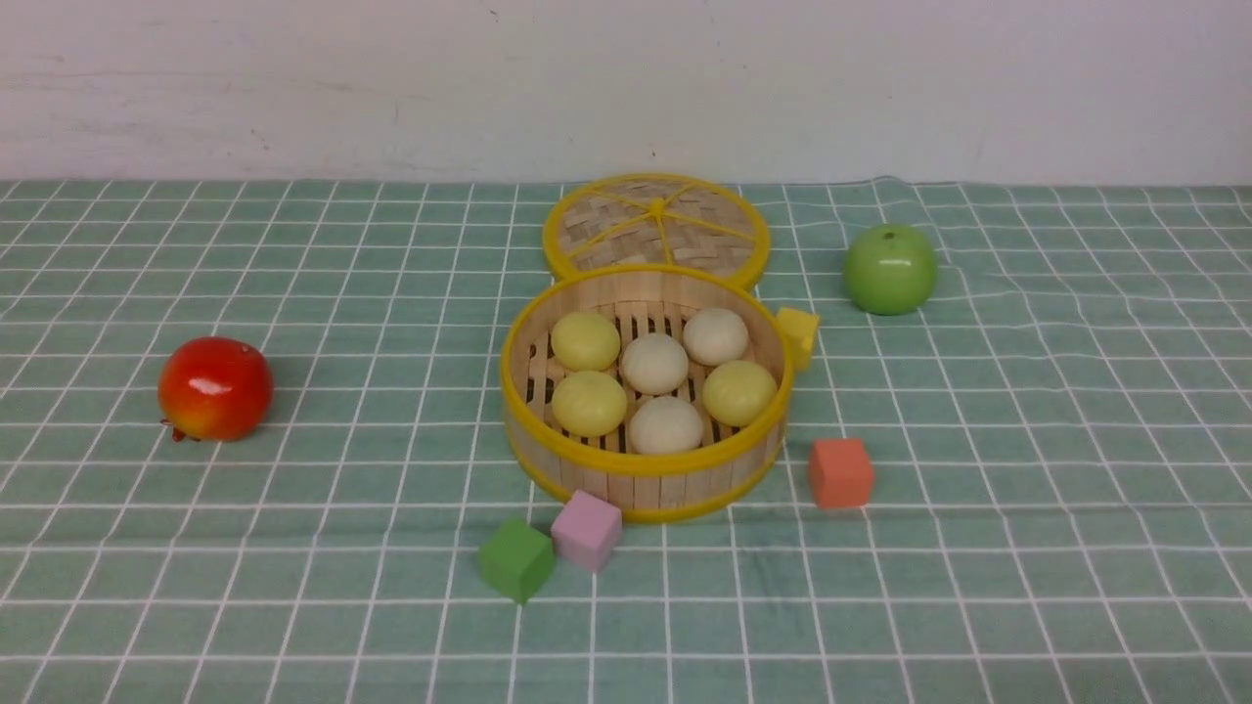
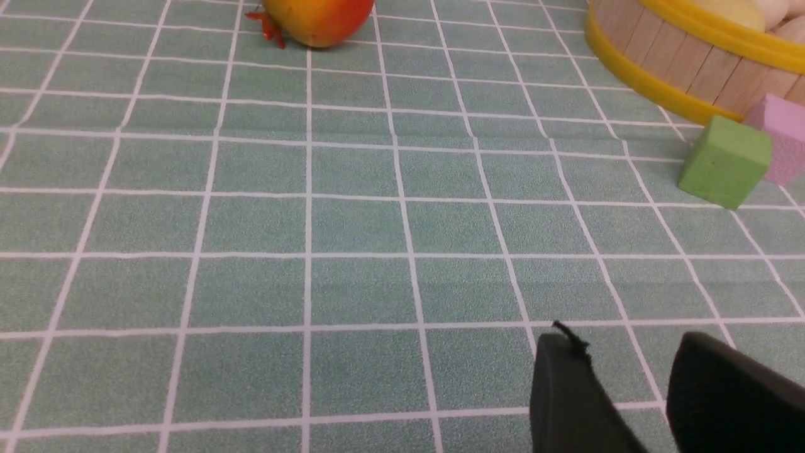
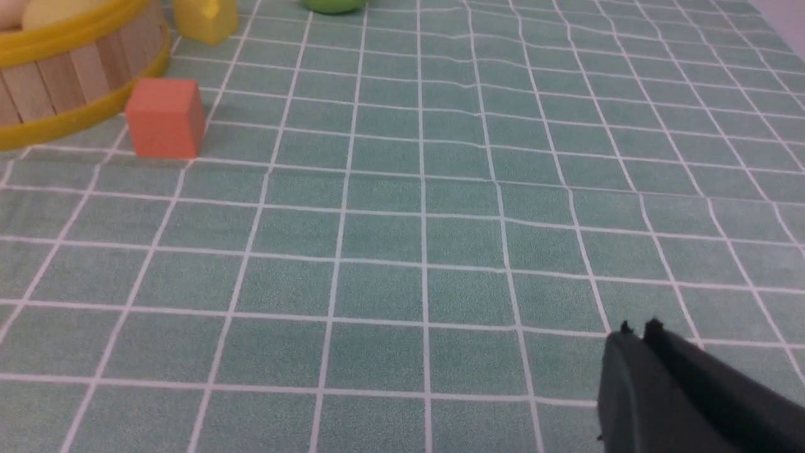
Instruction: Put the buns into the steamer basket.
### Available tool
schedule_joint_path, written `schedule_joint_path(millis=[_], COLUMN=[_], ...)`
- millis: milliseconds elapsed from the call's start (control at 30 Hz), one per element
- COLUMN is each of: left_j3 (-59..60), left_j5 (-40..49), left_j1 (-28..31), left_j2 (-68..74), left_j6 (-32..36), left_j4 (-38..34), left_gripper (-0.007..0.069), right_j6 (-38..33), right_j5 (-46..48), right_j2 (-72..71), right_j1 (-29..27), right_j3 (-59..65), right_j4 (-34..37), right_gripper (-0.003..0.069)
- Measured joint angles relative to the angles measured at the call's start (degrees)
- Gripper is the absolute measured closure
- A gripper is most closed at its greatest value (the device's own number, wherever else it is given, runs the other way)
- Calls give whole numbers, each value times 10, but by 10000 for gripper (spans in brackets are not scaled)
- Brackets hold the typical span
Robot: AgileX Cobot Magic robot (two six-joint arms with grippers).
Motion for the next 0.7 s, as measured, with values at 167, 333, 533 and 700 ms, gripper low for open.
schedule_joint_path(millis=[167,333,533,700], left_j3=[0,0,0,0], left_j5=[-1,-1,-1,-1], left_j1=[0,0,0,0], left_j2=[0,0,0,0], left_j6=[0,0,0,0], left_j4=[0,0,0,0], left_gripper=[386,386,386,386], right_j6=[-3,-7,-7,-7], right_j5=[11,8,7,7], right_j2=[-35,-35,-35,-35], right_j1=[0,0,0,0], right_j3=[34,34,34,34], right_j4=[3,15,19,20], right_gripper=[650,647,643,638])
